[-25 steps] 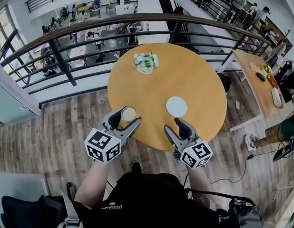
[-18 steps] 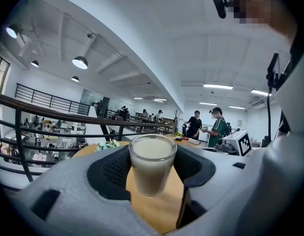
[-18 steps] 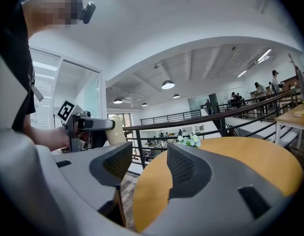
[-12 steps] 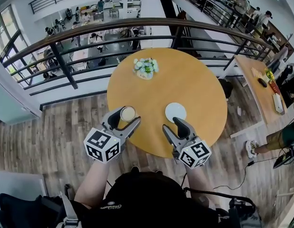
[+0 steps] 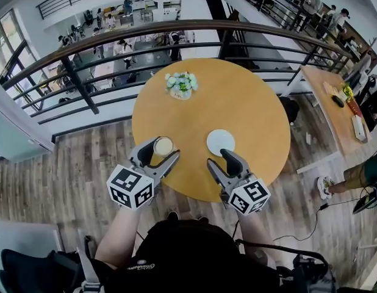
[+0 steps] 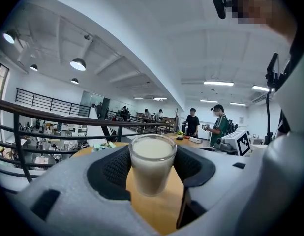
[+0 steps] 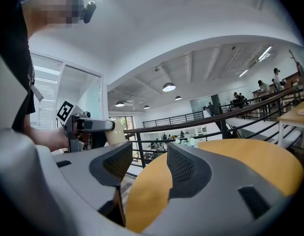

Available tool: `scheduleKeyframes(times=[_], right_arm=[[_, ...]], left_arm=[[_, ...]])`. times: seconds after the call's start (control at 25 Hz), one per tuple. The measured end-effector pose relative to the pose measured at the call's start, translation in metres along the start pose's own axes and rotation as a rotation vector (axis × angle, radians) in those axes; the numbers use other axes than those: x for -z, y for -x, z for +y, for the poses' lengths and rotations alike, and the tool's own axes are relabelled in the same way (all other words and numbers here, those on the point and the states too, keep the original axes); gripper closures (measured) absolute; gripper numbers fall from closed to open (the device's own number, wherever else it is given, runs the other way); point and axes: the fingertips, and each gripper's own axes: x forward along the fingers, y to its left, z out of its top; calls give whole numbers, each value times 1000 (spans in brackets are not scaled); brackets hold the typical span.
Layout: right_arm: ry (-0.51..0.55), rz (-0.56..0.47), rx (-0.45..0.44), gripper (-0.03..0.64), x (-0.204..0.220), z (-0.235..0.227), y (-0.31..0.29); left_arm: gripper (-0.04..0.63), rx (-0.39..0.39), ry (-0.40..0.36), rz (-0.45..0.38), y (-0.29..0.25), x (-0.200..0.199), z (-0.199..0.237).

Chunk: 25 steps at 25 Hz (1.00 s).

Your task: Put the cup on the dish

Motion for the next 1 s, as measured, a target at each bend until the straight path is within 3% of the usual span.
scheduleKeyframes(times=[0.52,1.0], right_arm=[[-113,12,191,396,31,-65,73],[-211,102,219,396,80,-102,86]], left_arm=[[328,160,-23,125,-87,38,-62],[328,193,14,270,-151,103,-71]])
